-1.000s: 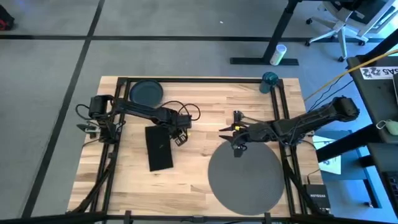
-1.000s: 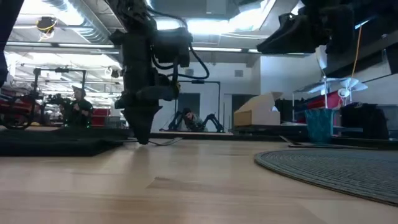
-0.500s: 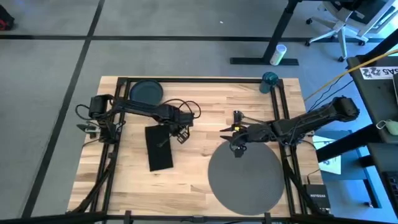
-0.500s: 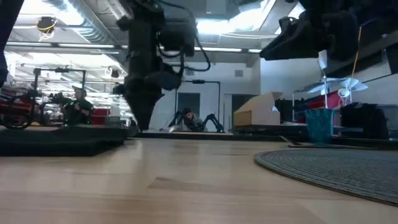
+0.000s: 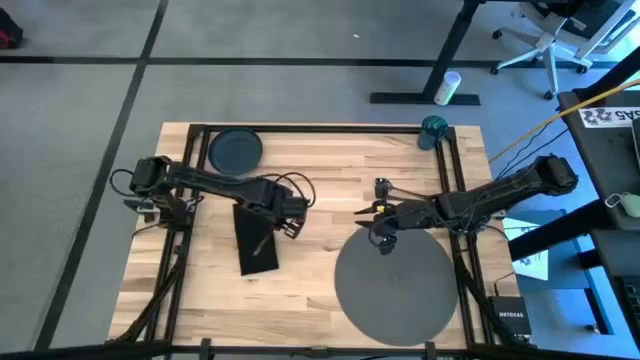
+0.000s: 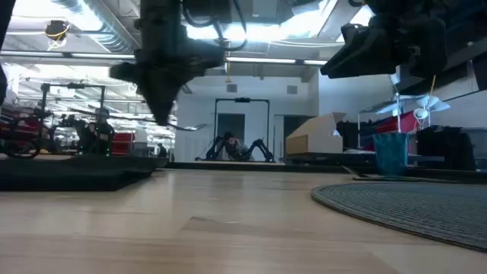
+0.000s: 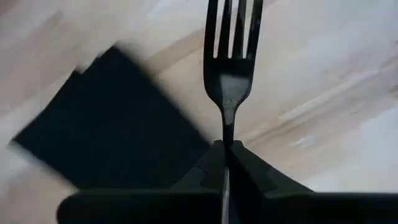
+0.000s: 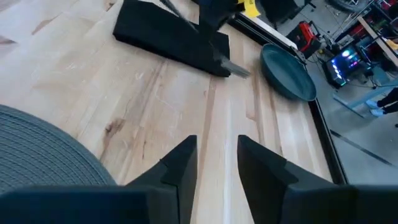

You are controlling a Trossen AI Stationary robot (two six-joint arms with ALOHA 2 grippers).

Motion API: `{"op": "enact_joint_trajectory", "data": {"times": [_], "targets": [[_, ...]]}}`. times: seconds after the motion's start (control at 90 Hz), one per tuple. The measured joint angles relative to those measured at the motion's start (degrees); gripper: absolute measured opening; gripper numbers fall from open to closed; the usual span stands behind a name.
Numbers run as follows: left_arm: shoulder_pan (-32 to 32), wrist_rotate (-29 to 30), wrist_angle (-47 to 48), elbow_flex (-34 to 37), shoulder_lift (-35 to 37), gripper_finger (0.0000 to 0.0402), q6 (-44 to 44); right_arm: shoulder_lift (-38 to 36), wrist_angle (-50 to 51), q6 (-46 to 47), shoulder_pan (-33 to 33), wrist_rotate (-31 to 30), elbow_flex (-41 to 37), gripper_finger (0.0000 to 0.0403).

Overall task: Set table place
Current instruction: Put the black fork on the black table napkin

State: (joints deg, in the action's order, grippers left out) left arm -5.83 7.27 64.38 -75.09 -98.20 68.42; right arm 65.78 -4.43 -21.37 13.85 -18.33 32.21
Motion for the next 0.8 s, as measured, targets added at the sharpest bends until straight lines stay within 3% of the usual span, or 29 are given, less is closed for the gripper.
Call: {"op": "enact_joint_trajectory", "data": {"times": [0.233, 0.567, 0.8], "targets": [[-3.9, 0.0, 1.4, 0.1, 0.4, 0.0, 14.5, 0.0, 0.0, -1.2, -0.2, 3.0, 0.0, 0.0099], [-7.3, 0.0, -8.1, 7.8, 0.4, 0.0, 31.4, 0.0, 7.6, 3.1, -0.4, 3.0, 0.0, 0.0099], [-7.3, -0.1, -7.5, 10.5, 0.4, 0.0, 36.2, 0.0, 8.8, 3.0, -0.4, 4.6, 0.0, 0.0099]]}}
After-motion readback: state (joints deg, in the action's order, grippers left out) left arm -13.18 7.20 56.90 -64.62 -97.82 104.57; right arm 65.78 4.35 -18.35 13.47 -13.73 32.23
